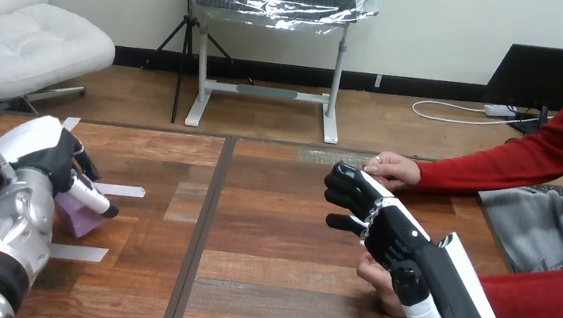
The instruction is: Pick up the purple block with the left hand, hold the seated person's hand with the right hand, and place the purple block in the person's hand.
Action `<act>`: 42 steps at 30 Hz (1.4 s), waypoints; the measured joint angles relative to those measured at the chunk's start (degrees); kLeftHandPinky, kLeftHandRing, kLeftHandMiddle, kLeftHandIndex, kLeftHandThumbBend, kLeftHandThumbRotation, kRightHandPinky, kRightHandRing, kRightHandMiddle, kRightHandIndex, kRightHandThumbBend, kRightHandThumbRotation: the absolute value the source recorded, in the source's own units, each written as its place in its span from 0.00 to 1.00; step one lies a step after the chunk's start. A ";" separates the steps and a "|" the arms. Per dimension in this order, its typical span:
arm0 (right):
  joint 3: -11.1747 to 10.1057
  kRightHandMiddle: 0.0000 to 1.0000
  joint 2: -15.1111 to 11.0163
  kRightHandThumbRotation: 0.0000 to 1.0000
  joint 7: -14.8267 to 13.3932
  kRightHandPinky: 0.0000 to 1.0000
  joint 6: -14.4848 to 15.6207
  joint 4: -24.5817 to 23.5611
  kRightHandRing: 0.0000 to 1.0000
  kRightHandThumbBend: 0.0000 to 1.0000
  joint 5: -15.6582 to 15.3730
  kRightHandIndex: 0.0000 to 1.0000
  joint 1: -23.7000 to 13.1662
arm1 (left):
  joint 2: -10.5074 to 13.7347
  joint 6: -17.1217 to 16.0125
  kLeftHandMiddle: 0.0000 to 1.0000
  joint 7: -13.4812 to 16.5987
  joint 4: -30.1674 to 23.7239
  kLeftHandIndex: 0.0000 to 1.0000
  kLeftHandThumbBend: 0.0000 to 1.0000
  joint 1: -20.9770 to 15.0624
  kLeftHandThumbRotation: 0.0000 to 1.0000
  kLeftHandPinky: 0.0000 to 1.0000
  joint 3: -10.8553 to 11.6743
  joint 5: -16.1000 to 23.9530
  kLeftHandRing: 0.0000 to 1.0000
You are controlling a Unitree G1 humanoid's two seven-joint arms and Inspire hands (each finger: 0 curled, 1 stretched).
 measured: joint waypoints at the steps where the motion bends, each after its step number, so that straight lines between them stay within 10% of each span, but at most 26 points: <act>1: -0.05 0.89 0.00 1.00 0.00 0.81 0.00 0.00 0.89 0.80 -0.02 0.90 -0.02 | 0.00 0.05 0.50 -0.01 -0.23 0.46 0.80 0.02 0.00 0.36 0.09 -0.02 0.44; 21: -1.97 0.89 -0.03 1.00 -0.05 0.80 0.00 0.32 0.88 0.81 -0.20 0.88 -1.09 | 0.22 0.20 0.47 -0.39 -8.30 0.45 0.83 3.00 0.00 0.35 2.95 -2.21 0.41; 42: -6.54 0.87 -2.94 0.86 -3.68 0.80 -0.50 8.28 0.85 0.73 -7.83 0.86 -7.17 | -0.37 2.03 0.44 -2.39 -26.46 0.44 0.80 12.13 0.00 0.34 7.28 -6.77 0.39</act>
